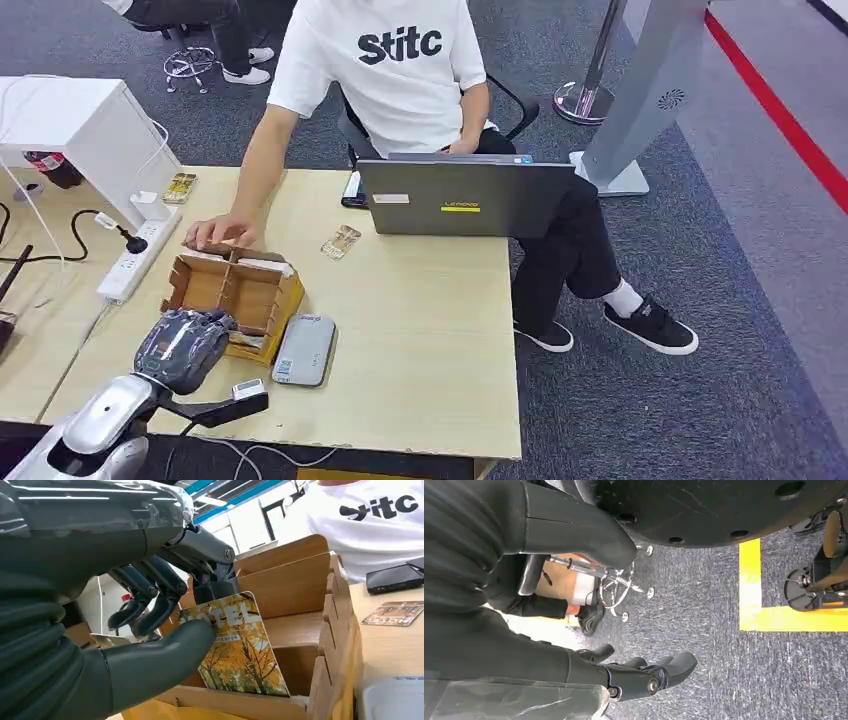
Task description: Pass the card to the sensor for recognition and then transmit it.
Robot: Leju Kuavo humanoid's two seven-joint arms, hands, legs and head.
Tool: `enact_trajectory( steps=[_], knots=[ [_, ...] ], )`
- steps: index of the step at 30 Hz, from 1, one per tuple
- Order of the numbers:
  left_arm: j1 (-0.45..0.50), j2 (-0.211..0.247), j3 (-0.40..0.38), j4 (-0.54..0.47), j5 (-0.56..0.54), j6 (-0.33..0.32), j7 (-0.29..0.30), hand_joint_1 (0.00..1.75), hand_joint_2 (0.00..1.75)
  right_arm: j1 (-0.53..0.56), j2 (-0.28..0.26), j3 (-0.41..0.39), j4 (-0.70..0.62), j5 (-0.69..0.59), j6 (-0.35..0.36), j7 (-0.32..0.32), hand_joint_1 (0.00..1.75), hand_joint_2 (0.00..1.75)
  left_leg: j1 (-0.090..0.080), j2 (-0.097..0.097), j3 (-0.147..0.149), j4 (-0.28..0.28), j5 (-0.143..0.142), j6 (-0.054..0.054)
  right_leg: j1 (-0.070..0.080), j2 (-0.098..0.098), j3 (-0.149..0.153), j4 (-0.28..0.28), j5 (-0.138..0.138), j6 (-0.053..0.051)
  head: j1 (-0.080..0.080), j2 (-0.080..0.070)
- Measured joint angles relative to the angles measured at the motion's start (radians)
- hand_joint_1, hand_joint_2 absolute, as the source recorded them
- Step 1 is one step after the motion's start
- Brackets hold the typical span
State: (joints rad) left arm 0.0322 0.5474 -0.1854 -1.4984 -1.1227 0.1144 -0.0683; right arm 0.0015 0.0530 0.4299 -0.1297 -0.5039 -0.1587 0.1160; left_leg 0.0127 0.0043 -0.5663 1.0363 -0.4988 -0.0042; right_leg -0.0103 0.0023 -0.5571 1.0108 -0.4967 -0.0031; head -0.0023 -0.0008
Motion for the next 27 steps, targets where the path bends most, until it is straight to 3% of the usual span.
enact_trajectory(
  steps=[13, 16, 24, 27],
  knots=[
    [-0.036, -0.007, 0.000, 0.001, -0.014, 0.020, 0.000, 1.75, 1.75, 0.000, 0.000, 0.014, 0.001, 0.001, 0.000, 0.001, 0.00, 1.75, 0.000, 0.000, 0.000, 0.000, 0.000, 0.000, 0.000, 0.000, 0.000, 0.000, 0.000, 0.000, 0.000, 0.000],
    [-0.053, -0.013, 0.004, 0.002, -0.005, 0.077, 0.011, 1.75, 1.75, 0.000, 0.000, 0.018, 0.001, 0.001, 0.001, 0.002, 0.00, 1.75, 0.000, 0.000, 0.000, 0.000, 0.000, 0.000, 0.000, 0.000, -0.001, 0.000, 0.000, 0.000, 0.000, 0.000],
    [-0.297, -0.006, 0.109, 0.002, 0.244, 0.111, 0.036, 1.75, 1.75, -0.001, -0.001, 0.032, 0.001, 0.005, -0.001, 0.000, 0.00, 1.75, 0.001, -0.003, -0.001, 0.000, 0.004, -0.002, 0.001, -0.003, -0.001, 0.000, 0.003, -0.003, 0.000, 0.000],
    [-0.355, -0.007, 0.138, 0.005, 0.280, 0.105, 0.042, 1.75, 1.75, -0.002, -0.001, 0.040, 0.001, 0.008, -0.002, 0.001, 0.00, 1.75, 0.001, -0.003, -0.001, 0.000, 0.004, -0.002, 0.001, -0.003, -0.001, 0.000, 0.003, -0.003, 0.000, 0.000]
  ],
)
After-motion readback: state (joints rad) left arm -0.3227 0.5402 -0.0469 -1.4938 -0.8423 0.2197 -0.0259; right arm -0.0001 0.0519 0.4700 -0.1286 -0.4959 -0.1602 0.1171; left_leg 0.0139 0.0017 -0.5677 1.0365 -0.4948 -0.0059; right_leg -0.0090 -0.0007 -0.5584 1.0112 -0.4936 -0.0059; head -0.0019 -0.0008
